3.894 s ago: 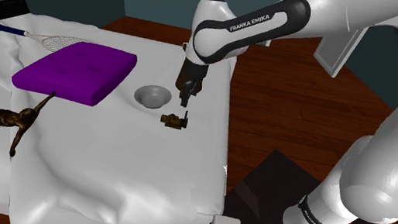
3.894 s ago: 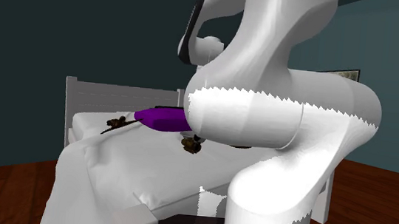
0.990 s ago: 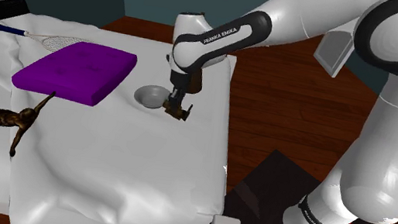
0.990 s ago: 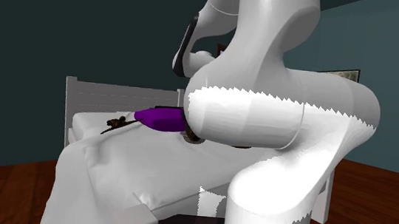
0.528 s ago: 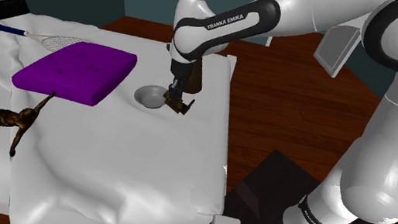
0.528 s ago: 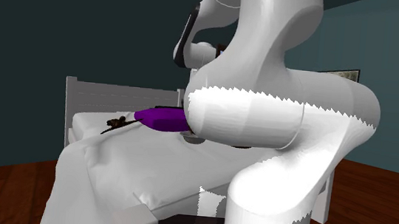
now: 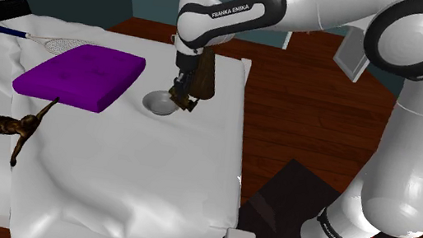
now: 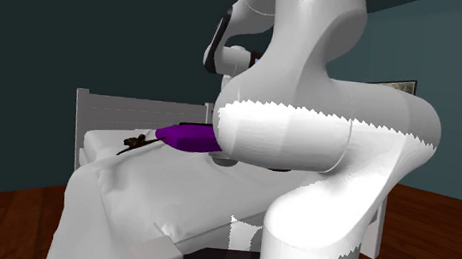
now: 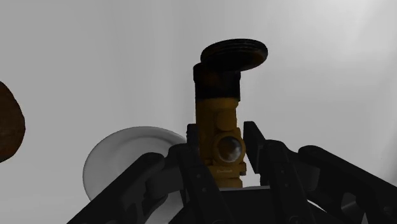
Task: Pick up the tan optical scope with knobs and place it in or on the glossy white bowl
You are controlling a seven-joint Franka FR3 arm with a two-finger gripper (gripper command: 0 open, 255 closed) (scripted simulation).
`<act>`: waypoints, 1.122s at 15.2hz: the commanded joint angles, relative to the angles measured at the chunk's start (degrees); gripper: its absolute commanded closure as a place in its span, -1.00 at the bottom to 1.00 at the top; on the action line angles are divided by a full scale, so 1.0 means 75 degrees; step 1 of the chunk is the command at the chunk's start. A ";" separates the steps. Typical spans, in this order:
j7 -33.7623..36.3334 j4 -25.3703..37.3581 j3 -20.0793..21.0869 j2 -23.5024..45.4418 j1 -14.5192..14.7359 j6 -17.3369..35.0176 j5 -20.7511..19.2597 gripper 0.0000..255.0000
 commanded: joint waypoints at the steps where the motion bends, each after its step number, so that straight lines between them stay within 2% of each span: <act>1: -0.0033 0.0975 -0.0034 0.0673 -0.0022 -0.0305 -0.0050 1.00; 4: -0.0086 0.2548 -0.0078 0.1698 -0.0052 -0.0859 -0.0107 1.00; 7: -0.0131 0.4548 -0.0116 0.2933 -0.0068 -0.1628 -0.0160 1.00; 9: -0.0152 0.6475 -0.0139 0.4069 -0.0060 -0.2422 -0.0198 1.00; 10: -0.0154 0.8054 -0.0151 0.4969 -0.0039 -0.3103 -0.0223 1.00; 17: -0.0195 0.6834 -0.0152 0.4687 -0.0065 -0.2165 -0.0210 1.00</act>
